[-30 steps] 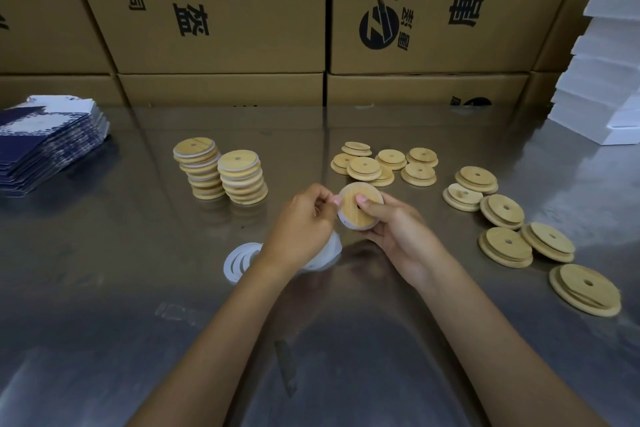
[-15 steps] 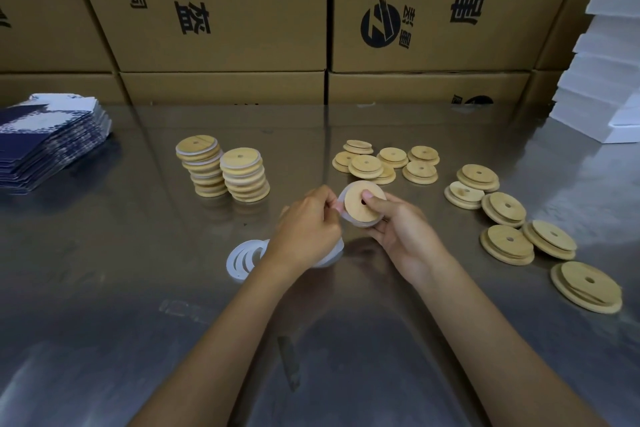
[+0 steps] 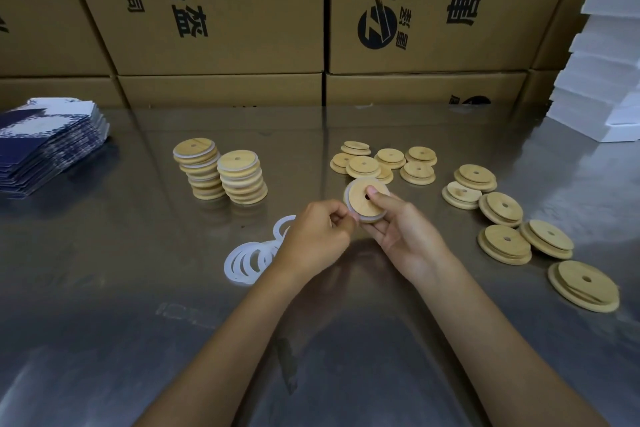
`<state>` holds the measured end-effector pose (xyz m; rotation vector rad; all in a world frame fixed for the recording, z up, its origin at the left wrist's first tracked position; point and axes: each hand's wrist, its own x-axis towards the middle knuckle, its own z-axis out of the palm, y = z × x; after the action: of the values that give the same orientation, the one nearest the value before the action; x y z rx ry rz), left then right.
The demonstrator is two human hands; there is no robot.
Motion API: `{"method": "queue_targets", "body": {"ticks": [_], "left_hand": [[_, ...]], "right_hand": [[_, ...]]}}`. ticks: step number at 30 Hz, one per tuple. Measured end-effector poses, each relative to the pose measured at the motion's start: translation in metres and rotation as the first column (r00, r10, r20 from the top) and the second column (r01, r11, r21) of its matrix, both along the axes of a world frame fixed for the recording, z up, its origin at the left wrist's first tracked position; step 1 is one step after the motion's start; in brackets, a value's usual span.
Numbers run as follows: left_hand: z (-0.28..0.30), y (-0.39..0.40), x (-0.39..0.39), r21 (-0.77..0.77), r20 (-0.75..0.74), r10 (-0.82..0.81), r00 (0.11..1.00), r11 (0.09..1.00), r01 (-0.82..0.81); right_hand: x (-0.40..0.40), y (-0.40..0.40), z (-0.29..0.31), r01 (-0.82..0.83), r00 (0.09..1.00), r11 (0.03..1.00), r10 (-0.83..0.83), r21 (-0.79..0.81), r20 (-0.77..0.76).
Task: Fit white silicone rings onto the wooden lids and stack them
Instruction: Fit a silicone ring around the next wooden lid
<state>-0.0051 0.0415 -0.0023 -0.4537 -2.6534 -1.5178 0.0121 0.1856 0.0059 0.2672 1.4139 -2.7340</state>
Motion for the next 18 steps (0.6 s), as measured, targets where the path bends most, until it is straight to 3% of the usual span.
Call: {"method": "queue_targets", "body": {"ticks": [5,12,18], "left_hand": [[0.002,-0.002,-0.005,0.098,0.028,0.112,0.993,0.989,-0.115],[0.010,-0.013,-0.010,0.308,0.008,0.250,0.968,0.921,-0.240],[0.009,-0.012,-0.010,0.295,0.083,0.209,0.974,0.929,-0.224]], "right_hand": [[0.000,0.000,0.001,-0.009,1.000,1.000,0.009,0.019,0.012],[0.002,-0.009,0.002,-0.050,0.999,0.927,0.046,0.371,0.020],[0.003,-0.006,0.000,-0.005,1.000,0.968,0.008,0.251,-0.012]]}}
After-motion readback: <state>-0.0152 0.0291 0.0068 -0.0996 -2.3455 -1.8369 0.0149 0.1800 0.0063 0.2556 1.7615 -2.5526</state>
